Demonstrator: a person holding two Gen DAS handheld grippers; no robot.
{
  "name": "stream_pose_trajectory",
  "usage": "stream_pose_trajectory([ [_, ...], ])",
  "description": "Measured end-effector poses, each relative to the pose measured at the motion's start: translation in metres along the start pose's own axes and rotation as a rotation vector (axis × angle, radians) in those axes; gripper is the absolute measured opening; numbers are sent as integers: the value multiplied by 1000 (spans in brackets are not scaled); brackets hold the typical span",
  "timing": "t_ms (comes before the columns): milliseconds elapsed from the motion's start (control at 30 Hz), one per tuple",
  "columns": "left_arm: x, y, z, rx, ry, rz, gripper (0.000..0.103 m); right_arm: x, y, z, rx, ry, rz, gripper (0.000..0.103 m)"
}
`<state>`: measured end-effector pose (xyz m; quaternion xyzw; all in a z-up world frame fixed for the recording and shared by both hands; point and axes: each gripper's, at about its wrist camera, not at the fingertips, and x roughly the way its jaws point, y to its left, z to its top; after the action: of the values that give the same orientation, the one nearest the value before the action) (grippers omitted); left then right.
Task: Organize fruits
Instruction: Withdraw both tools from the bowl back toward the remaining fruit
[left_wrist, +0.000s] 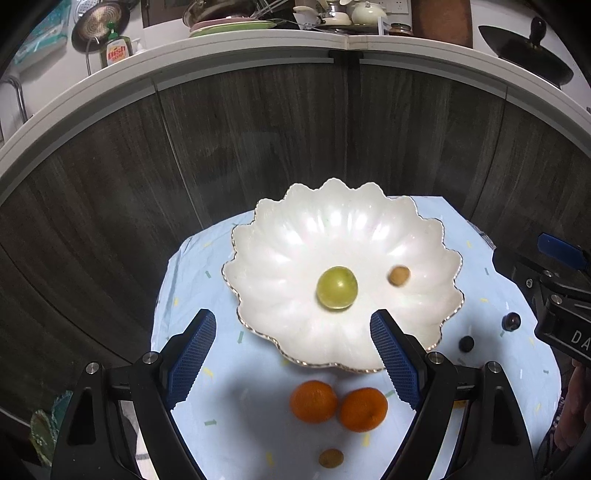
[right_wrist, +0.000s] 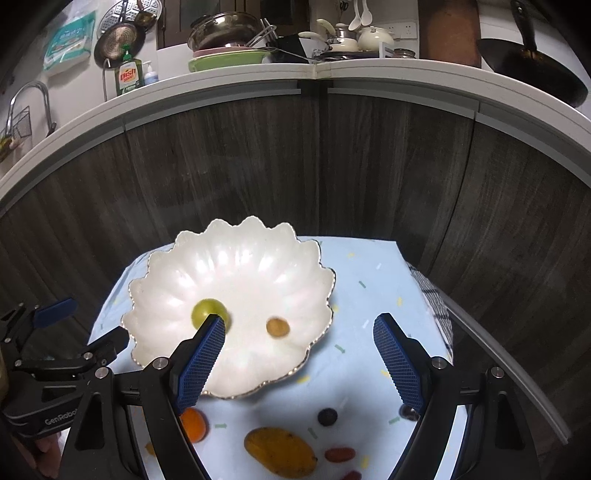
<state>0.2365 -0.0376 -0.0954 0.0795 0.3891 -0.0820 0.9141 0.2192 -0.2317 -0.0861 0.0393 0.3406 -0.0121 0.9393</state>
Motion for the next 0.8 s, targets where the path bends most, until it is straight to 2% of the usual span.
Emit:
stream_pose_trajectory([
  [800,-27,-14,-49,38,3,8,86,-29,-3,-42,-2,22,-12,83],
])
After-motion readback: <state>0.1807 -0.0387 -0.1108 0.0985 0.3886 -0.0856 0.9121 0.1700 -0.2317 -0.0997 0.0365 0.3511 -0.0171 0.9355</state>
